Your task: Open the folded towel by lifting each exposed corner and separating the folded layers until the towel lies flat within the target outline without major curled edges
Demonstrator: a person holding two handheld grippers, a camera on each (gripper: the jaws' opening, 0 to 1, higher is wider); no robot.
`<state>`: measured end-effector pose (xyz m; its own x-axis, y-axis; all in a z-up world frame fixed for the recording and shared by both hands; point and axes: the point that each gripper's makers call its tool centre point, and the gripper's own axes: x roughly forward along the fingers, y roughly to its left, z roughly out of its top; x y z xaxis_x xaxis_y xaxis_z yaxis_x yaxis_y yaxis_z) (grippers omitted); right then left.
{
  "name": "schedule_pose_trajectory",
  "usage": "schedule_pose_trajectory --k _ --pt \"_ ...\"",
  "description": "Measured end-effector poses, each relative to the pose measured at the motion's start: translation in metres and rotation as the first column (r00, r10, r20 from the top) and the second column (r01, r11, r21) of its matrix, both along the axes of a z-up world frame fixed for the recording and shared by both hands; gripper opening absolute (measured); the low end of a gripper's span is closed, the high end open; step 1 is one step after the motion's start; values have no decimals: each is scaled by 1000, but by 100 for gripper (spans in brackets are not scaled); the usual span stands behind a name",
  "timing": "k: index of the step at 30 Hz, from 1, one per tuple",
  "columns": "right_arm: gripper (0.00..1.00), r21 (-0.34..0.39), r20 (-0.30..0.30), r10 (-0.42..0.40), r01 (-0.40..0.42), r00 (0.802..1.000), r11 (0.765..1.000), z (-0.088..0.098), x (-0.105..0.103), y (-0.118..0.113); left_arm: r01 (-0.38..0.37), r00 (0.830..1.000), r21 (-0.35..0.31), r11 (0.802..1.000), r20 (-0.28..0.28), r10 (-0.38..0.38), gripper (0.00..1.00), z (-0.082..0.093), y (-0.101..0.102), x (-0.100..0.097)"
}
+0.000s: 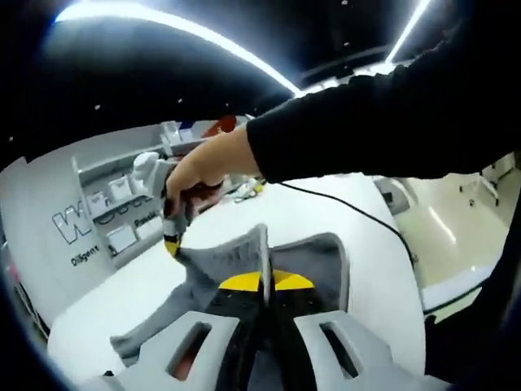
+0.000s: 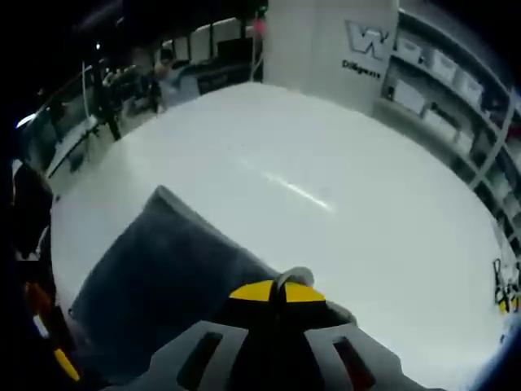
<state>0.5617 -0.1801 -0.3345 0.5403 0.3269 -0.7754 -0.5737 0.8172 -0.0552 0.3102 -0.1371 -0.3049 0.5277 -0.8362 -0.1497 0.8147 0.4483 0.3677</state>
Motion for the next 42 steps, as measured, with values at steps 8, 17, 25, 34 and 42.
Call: schedule_pose_trajectory --k 8,17,25,34,42 --pt "0 2 33 25 -25 999 1000 27 5 31 -43 998 -31 999 33 45 1 11 18 0" --pt "0 -24 59 84 -83 995 996 45 3 70 -67 996 -36 997 56 69 1 18 41 -6" --pt "0 -33 78 125 -123 989 992 56 1 107 -108 991 -23 994 75 110 1 21 65 -6" --pt "0 -47 77 152 -149 985 988 63 4 141 -168 978 13 986 128 165 1 20 96 -2" --pt "0 -115 77 199 -189 977 975 69 7 175 -229 966 -8 973 118 228 1 23 133 1"
